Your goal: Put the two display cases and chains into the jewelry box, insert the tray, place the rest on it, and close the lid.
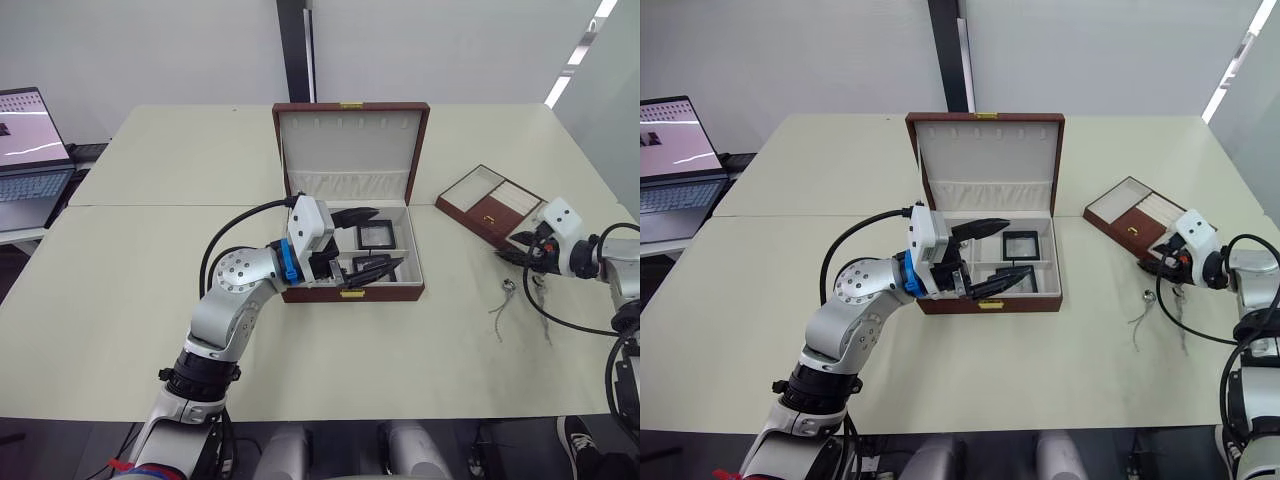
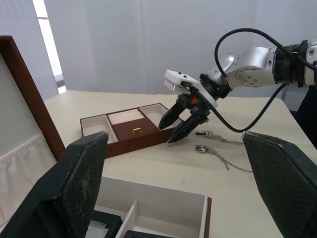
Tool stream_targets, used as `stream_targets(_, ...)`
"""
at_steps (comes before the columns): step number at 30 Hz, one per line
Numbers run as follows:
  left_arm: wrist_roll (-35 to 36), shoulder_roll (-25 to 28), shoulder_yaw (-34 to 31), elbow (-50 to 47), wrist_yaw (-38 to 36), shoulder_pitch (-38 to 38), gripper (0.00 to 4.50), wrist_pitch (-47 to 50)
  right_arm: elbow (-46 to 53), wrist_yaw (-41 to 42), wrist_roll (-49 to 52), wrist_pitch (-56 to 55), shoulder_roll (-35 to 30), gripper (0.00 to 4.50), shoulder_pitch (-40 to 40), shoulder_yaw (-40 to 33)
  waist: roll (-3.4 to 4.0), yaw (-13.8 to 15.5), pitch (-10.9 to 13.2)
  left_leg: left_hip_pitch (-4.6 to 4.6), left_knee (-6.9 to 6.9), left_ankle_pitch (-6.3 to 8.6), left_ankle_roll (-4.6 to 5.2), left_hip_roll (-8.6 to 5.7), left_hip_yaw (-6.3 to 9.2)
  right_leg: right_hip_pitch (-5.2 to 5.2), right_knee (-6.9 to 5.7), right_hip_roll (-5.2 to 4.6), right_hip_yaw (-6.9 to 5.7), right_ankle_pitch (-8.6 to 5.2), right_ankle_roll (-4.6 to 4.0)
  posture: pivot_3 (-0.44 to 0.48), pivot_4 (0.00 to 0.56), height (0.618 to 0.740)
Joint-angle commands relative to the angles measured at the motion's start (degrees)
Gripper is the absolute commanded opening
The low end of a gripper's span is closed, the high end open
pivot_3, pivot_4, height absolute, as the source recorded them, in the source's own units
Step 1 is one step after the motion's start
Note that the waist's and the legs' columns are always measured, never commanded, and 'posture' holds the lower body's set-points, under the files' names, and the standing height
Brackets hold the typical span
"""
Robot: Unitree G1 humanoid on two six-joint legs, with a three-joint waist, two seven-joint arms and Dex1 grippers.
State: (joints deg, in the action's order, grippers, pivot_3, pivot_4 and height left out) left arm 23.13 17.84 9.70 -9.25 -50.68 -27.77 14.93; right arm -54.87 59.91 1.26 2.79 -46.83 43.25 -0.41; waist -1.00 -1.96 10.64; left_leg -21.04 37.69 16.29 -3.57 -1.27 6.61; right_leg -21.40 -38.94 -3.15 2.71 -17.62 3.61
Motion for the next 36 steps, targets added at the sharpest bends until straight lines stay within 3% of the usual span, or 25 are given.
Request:
stream_targets(1, 0.43, -0.25, 0.00, -2.31, 0.10, -0.88, 4.50, -0.08, -1.89, -1.12, -0.09, -1.39, 0.26, 4.05, 0.87, -0.83, 0.00, 0.00, 0.00, 0.00, 0.00, 0.00, 0.00, 0.00, 0.00, 0.00, 0.00, 0.00, 0.00, 0.00, 0.00, 0.000, 0.150, 0.740)
stream_targets(4, 0.41, -0.25, -0.08, -2.01, -0.02, -1.21, 4.50, -0.18, -3.40, -1.49, -0.10, -1.93, 0.69, 3.94, 1.32, -0.86, 0.00, -0.02, 0.00, 0.00, 0.00, 0.00, 0.00, 0.00, -0.01, 0.00, 0.00, 0.00, 0.01, 0.00, 0.00, 0.000, 0.150, 0.740)
stream_targets(10, 0.29, -0.25, -0.10, -1.90, 0.04, -1.52, 4.50, -0.25, -3.90, -1.57, 0.13, -2.62, 1.06, 2.11, 2.08, -0.87, 0.00, -0.03, 0.00, 0.00, 0.02, 0.00, 0.00, 0.00, 0.00, 0.02, 0.00, 0.01, 0.00, 0.00, 0.00, 0.000, 0.150, 0.740)
stream_targets(19, 0.08, -0.39, -0.08, -1.65, 0.19, -1.54, 4.50, -0.62, -2.43, -0.12, 1.18, -2.11, 0.27, 0.01, 2.04, -1.81, 0.00, -0.01, 0.00, 0.00, 0.02, 0.00, 0.00, 0.00, 0.00, 0.02, 0.00, 0.01, 0.00, 0.00, 0.00, 0.000, 0.150, 0.740)
stream_targets(27, -0.42, -0.30, -0.67, -1.41, 0.80, -0.53, 4.50, -1.21, 2.03, 2.15, 2.47, -0.90, -1.97, 0.01, 1.06, -3.10, 0.00, 0.02, 0.00, -0.02, 0.02, 0.00, 0.00, 0.00, 0.00, 0.00, 0.00, 0.00, 0.00, 0.00, 0.00, 0.000, 0.150, 0.740)
stream_targets(36, 1.15, 6.81, -8.65, -8.04, 3.20, 10.59, 4.50, -0.49, 42.78, 13.76, 13.48, 16.00, -13.57, 0.01, -20.23, -9.22, 0.13, 0.15, 0.00, -0.55, 0.20, 0.09, 0.15, 0.00, 0.31, -0.35, 0.00, -0.01, -0.16, 0.01, 0.02, 0.000, 0.150, 0.740)
